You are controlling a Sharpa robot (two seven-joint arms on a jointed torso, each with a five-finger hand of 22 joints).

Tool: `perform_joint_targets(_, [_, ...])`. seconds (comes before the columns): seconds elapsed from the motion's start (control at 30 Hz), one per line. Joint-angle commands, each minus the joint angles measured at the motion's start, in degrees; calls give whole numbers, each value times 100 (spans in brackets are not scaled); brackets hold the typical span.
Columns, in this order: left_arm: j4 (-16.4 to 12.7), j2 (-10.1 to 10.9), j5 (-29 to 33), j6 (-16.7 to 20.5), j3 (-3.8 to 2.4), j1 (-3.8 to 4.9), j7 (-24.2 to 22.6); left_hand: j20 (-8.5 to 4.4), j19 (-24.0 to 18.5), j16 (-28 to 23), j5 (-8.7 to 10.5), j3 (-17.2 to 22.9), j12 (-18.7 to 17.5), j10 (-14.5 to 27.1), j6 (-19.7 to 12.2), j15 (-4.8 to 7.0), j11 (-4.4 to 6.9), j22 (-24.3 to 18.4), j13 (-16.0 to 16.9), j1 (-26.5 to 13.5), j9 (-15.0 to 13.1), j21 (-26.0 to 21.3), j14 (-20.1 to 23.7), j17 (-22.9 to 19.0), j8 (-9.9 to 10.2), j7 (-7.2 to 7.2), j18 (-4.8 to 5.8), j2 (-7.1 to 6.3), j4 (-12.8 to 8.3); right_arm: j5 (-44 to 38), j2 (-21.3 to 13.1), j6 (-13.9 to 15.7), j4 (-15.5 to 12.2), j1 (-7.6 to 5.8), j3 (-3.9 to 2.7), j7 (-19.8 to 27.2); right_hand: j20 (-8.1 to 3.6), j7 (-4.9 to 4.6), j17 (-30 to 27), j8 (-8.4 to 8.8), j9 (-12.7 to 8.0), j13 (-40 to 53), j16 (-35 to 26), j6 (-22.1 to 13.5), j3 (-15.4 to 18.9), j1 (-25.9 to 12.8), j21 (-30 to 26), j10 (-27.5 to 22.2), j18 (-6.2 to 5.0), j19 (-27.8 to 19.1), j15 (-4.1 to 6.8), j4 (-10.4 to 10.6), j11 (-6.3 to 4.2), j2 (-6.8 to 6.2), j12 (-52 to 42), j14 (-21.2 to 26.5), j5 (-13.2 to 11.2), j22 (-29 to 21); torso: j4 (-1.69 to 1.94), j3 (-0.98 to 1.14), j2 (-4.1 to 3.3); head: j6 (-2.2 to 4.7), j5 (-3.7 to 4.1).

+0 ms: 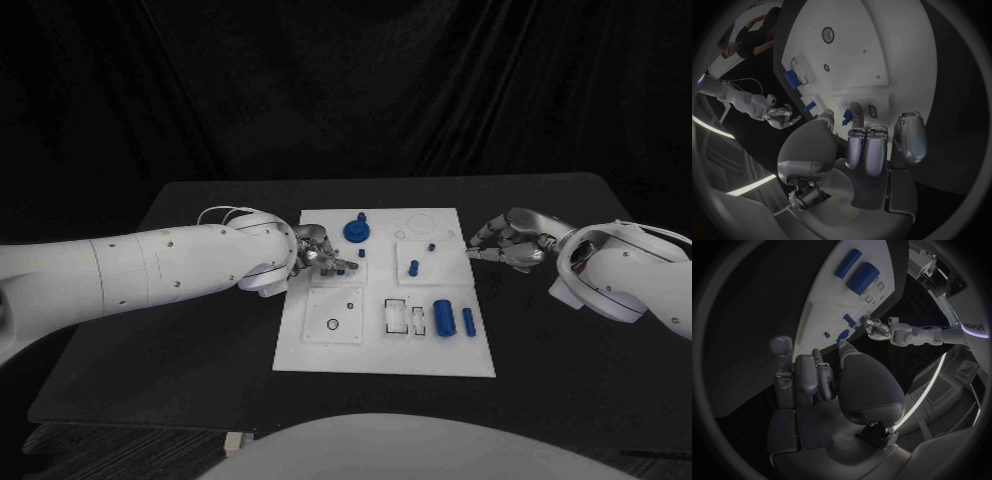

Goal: Assemble the parts on the task board

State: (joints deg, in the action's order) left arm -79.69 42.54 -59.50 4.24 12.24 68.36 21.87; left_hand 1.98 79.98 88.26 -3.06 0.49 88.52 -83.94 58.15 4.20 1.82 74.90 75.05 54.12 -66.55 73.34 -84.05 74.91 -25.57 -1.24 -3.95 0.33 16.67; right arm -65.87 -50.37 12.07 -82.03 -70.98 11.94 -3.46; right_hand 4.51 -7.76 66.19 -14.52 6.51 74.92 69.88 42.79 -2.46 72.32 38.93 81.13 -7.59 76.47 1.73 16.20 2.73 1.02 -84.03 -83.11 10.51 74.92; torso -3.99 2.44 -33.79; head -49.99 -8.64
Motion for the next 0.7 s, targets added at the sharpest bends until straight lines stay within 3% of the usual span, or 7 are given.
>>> perform_joint_targets(0.03, [-70,42,8,195,-5,-6,-78,-4,18,17,19,-40,22,-455,15,38,33,961,1336,-67,5,-22,-442,1262,43,-6,-8,31,-10,-4,-14,24,-1,16,-3,-71,16,-18,-7,25,-7,463,-19,35,20,11,-22,-35,-78,-40,-39,10,14,55,35,7,30,255,-2,6,-7,-1,3])
perform_joint_targets(0.13, [-178,120,7,363,-7,32,-90,-2,29,25,6,-36,29,-464,9,36,31,967,1345,-50,9,-9,-450,1275,54,-7,-4,85,-24,-4,-34,38,-8,15,-4,-76,17,-18,-7,25,-8,461,-19,36,22,9,-24,-36,-78,-40,-40,12,15,56,36,7,29,255,2,7,-3,-1,19])
perform_joint_targets(0.2, [-259,180,7,411,-9,132,-79,-1,40,26,0,-38,30,-465,-10,35,29,973,1346,-19,12,4,-452,1276,67,-12,-1,97,-40,-4,-50,54,-17,14,-4,-80,18,-19,-15,25,-9,460,-25,40,27,1,-29,-38,-79,-40,-41,17,15,56,37,10,26,253,4,8,-1,-1,25])
perform_joint_targets(0.37, [-419,283,8,122,-10,576,51,10,57,42,-22,-54,51,-491,-163,20,5,981,1373,115,-10,11,-468,1301,110,-47,3,128,-82,-4,-99,110,-51,11,-4,-71,20,-20,-12,24,-10,460,-22,45,34,-10,-33,-37,-79,-39,-41,24,15,56,37,9,22,252,8,6,1,-1,49])
perform_joint_targets(0.53, [-407,263,313,-902,-12,1069,384,30,87,104,-145,-5,107,-557,-336,-2,-22,995,1444,385,-72,36,-528,1398,116,-78,11,220,-210,-4,-114,129,-94,9,-4,-63,22,-18,-6,19,-11,460,-16,59,45,-26,-37,-36,-80,-37,-43,31,17,56,36,6,19,251,6,-4,1,-1,91])
perform_joint_targets(0.57, [-332,212,484,-1224,-12,1165,499,32,113,145,-462,154,140,-596,-436,-2,-22,1011,1485,758,-62,78,-567,1463,169,-80,21,297,-439,-4,-115,135,-108,9,-4,-56,22,-18,-5,18,-11,461,-15,60,45,-27,-36,-36,-79,-36,-43,31,17,56,35,6,19,251,7,-2,2,-1,96])
perform_joint_targets(0.7, [36,-32,979,-2084,-13,1371,744,46,126,165,-461,171,148,-606,-473,-22,-45,1020,1495,818,9,97,-587,1495,269,-107,28,327,-479,-4,-118,194,-156,8,-4,3,24,-17,3,11,-11,474,-6,81,56,-43,-20,-24,-76,-27,-42,36,12,58,27,2,19,255,-11,0,3,-1,78])
